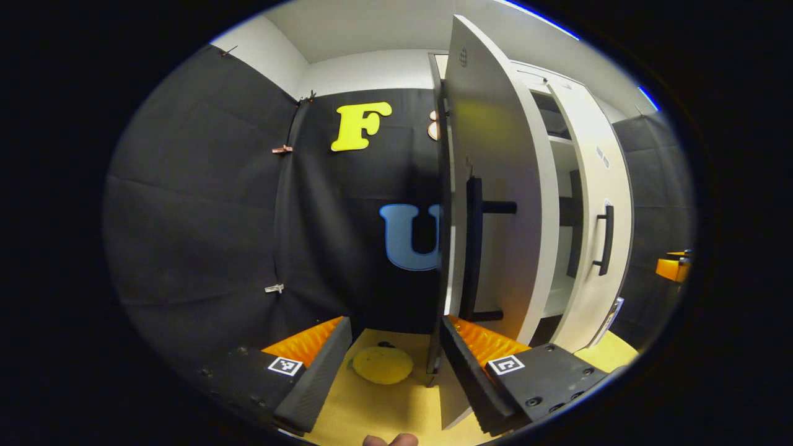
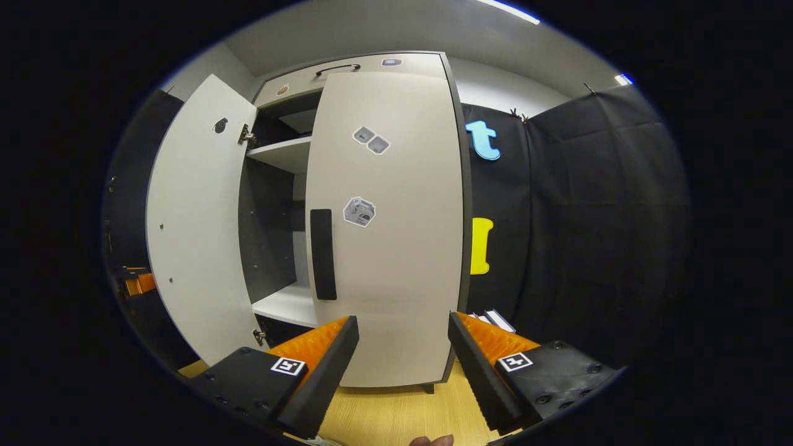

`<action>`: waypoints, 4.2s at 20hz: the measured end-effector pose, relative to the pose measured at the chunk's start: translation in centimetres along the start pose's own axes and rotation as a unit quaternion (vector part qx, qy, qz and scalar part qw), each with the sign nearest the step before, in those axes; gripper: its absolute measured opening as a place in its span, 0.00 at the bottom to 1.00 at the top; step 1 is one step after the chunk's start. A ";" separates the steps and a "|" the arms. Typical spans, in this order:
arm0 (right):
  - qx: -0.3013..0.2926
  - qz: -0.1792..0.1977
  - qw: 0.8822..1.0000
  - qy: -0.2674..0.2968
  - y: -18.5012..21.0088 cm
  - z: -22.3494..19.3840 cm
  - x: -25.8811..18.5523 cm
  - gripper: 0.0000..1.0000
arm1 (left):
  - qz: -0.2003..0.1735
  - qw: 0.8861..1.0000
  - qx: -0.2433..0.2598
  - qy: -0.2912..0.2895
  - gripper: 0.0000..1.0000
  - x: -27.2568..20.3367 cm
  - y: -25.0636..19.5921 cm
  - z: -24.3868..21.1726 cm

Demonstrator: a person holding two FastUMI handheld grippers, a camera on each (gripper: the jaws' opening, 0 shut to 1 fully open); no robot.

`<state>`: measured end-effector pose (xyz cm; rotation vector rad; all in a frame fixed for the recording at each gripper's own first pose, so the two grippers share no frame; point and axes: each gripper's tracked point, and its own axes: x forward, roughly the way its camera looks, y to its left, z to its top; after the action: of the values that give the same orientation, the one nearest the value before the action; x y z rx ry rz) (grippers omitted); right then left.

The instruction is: Grasp the bottle in the cabinet with the left hand and place it on the coaster, then close the right door with the right hand and the left door with the left hand.

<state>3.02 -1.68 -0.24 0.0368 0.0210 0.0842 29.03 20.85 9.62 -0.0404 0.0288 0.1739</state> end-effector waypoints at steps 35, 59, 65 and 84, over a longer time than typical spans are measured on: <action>0.019 0.043 0.999 0.016 -4.5 0.3 2.1 0.98 | -0.090 0.996 0.003 -0.014 0.94 9.4 -22.3 2.1; 0.010 0.038 0.999 -0.017 -0.7 2.9 -1.0 0.98 | -0.095 0.995 0.017 -0.009 0.93 2.6 -18.9 2.5; 0.011 0.034 0.999 -0.026 1.4 3.2 -2.8 0.98 | -0.107 0.994 0.019 -0.007 0.94 -0.4 -17.6 2.2; 0.001 0.006 0.999 -0.035 3.3 3.3 -5.1 0.97 | -0.112 0.993 0.019 -0.006 0.93 -4.5 -15.2 1.2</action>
<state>-2.26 1.10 3.27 0.0422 -0.0494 0.0949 27.32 5.15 11.55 -0.0038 0.0160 -0.0513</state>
